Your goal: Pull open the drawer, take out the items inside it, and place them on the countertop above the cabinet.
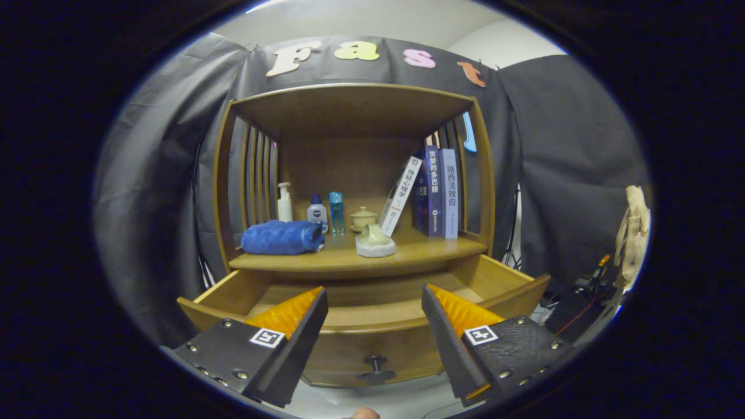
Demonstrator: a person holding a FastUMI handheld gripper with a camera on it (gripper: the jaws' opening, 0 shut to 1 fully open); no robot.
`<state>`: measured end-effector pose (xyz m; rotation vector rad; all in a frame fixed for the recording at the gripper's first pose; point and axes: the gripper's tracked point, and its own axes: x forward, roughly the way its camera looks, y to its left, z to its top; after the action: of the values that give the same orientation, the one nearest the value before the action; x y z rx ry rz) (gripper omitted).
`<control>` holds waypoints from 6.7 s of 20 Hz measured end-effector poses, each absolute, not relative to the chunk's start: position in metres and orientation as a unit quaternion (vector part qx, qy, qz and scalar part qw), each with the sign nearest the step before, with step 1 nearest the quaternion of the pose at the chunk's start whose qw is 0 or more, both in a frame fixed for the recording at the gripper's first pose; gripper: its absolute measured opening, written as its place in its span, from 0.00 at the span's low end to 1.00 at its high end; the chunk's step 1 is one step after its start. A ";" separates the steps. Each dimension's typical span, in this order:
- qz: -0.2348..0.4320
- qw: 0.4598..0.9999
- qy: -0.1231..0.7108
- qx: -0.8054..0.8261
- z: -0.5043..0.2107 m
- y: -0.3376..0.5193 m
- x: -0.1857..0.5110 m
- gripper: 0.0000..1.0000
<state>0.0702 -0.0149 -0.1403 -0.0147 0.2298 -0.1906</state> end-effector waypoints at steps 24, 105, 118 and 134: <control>-0.057 0.983 0.171 0.021 -0.209 -0.005 0.059 0.99; -0.002 0.996 0.089 0.010 -0.128 0.021 0.185 1.00; -0.026 0.999 0.012 -0.038 0.000 0.033 0.090 1.00; -0.063 0.997 -0.011 -0.038 0.024 0.004 0.038 1.00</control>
<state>0.0379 0.0043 0.0236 -0.0755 -0.0219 -0.1268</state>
